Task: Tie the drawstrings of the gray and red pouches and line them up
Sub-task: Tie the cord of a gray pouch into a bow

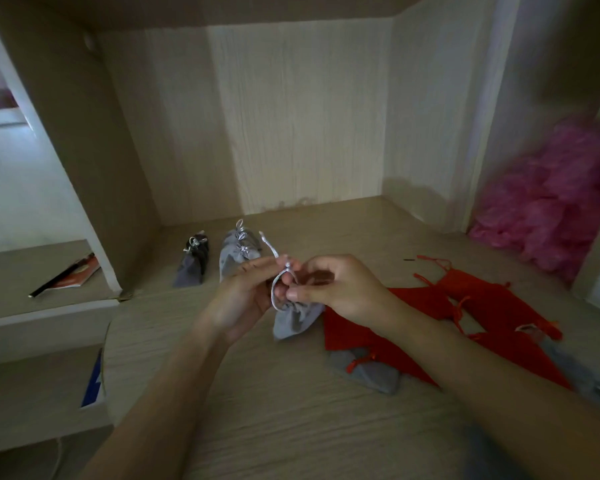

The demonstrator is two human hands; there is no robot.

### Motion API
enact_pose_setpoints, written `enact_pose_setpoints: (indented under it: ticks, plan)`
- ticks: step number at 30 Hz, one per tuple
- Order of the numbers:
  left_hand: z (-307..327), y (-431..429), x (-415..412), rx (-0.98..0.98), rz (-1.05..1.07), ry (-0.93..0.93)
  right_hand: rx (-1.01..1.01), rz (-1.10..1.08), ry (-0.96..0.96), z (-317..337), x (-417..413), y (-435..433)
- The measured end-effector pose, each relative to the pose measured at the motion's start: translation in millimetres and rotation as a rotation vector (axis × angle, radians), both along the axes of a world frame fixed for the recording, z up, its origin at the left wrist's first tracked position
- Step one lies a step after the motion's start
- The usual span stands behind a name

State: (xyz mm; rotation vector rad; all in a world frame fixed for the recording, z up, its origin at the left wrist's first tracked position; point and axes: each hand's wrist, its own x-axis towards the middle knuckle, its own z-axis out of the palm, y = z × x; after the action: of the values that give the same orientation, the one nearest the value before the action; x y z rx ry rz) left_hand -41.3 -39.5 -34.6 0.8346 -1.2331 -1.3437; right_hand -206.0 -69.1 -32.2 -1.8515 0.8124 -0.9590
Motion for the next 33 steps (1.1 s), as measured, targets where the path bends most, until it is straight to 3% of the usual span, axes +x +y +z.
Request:
enact_pose_setpoints:
  ticks: [4, 10, 15, 27, 30, 33]
  plan:
    - [1, 3, 4, -0.066, 0.001, 0.003, 0.01, -0.019, 0.001, 2, -3, 0]
    - [3, 5, -5, -0.296, 0.358, -0.328, 0.121, -0.021, -0.165, 12, -5, 5]
    - [0, 4, -7, -0.385, 0.496, -0.361, 0.133, 0.027, -0.207, 10, -2, 6]
    - [-2, 2, -15, -0.427, 0.395, -0.235, -0.316, -0.209, -0.081, -1, -7, -10]
    - [-2, 2, -11, -0.352, 0.306, -0.179, -0.352, -0.323, -0.053, -3, -13, -21]
    - [-4, 2, -8, -0.309, 0.165, -0.089, -0.245, -0.408, -0.045, -5, -27, -35]
